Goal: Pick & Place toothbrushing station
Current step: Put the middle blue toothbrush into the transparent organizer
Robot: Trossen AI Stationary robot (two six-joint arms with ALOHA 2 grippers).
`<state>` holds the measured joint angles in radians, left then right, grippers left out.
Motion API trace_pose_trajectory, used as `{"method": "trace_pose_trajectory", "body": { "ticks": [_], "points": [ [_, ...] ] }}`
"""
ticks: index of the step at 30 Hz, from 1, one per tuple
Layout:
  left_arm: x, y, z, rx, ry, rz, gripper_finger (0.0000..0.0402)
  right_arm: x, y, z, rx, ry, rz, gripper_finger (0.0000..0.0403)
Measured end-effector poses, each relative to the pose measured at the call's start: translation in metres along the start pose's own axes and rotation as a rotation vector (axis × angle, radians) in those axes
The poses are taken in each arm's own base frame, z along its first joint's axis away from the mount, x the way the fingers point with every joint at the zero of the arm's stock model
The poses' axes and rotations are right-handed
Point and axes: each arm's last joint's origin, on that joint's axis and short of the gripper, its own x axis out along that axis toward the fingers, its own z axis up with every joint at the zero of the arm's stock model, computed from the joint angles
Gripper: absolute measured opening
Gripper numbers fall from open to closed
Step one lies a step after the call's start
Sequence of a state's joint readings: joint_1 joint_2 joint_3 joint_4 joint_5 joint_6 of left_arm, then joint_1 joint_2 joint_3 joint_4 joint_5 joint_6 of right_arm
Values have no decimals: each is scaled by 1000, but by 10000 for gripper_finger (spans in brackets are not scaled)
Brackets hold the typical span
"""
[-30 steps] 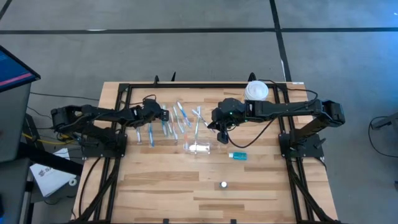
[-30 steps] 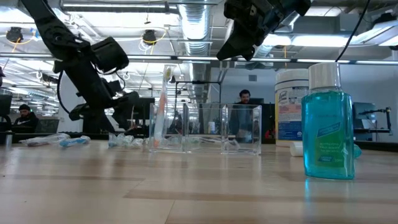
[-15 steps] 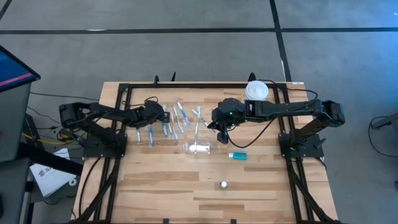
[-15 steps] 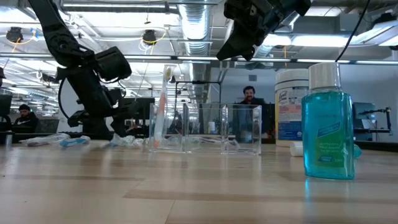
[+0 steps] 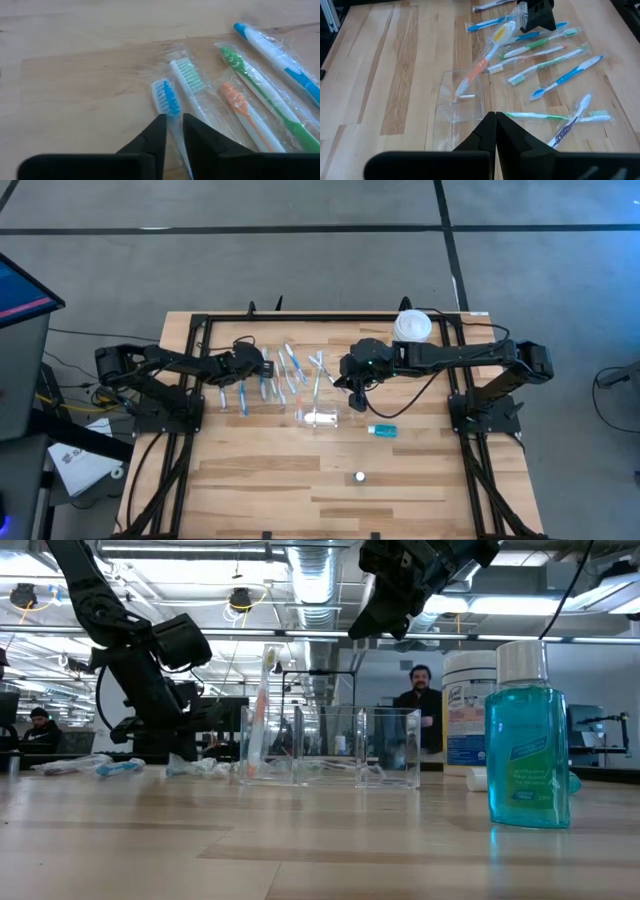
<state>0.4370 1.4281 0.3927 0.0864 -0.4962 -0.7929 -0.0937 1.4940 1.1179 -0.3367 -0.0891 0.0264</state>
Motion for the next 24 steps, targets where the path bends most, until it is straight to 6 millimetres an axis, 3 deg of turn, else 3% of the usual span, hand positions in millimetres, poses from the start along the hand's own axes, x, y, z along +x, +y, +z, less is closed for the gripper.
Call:
{"method": "trace_pose_trajectory", "body": {
  "ticks": [5,13,24],
  "points": [
    [0,0,0,12,-1,-1,7,0,0,0,0,0,0,0],
    [-4,-1,4,14,-22,-22,1,0,0,0,0,0,0,0],
    [-47,-12,19,40,-173,-184,0,0,0,0,0,0,0,0]
  ]
}}
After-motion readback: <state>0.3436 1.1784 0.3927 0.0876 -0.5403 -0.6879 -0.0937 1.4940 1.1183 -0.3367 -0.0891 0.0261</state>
